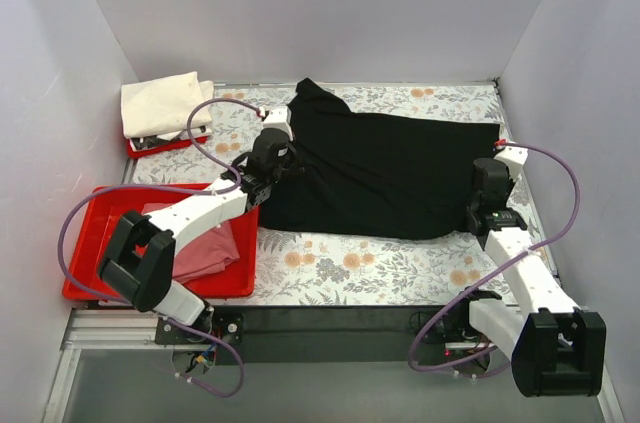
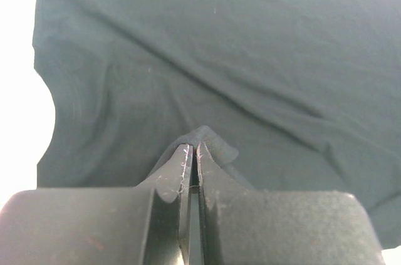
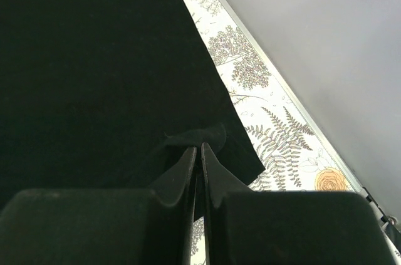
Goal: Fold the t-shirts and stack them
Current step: Fold the tshirt
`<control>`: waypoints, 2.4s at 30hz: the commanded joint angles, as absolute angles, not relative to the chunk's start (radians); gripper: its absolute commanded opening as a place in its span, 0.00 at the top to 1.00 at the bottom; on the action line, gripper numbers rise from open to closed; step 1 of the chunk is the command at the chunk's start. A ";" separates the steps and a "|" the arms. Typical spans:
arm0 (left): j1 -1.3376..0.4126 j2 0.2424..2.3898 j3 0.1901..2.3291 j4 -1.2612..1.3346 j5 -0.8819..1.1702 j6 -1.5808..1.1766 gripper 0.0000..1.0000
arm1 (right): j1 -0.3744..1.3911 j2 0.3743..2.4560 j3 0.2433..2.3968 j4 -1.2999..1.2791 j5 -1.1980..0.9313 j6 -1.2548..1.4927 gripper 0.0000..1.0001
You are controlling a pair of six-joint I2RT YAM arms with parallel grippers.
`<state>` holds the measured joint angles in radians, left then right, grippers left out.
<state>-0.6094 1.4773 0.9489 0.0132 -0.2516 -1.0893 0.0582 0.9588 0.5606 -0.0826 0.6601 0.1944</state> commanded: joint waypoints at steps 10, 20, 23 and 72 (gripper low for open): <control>-0.499 1.629 1.167 0.146 -0.146 -0.968 1.00 | 0.020 1.098 0.607 0.061 0.746 0.181 0.99; -0.471 1.756 1.233 0.152 -0.132 -0.934 1.00 | -0.061 1.158 0.571 0.113 0.755 0.206 0.99; -0.453 1.746 1.201 0.172 -0.135 -0.942 1.00 | -0.100 1.146 0.558 0.129 0.727 0.216 0.99; -0.388 1.852 1.358 0.164 -0.046 -0.979 0.08 | -0.141 1.275 0.680 0.100 0.618 0.227 0.38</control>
<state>-0.3763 1.9812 1.4185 0.1650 -0.0036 -0.9470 -0.1375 1.3430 0.6678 0.0963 0.6197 0.2111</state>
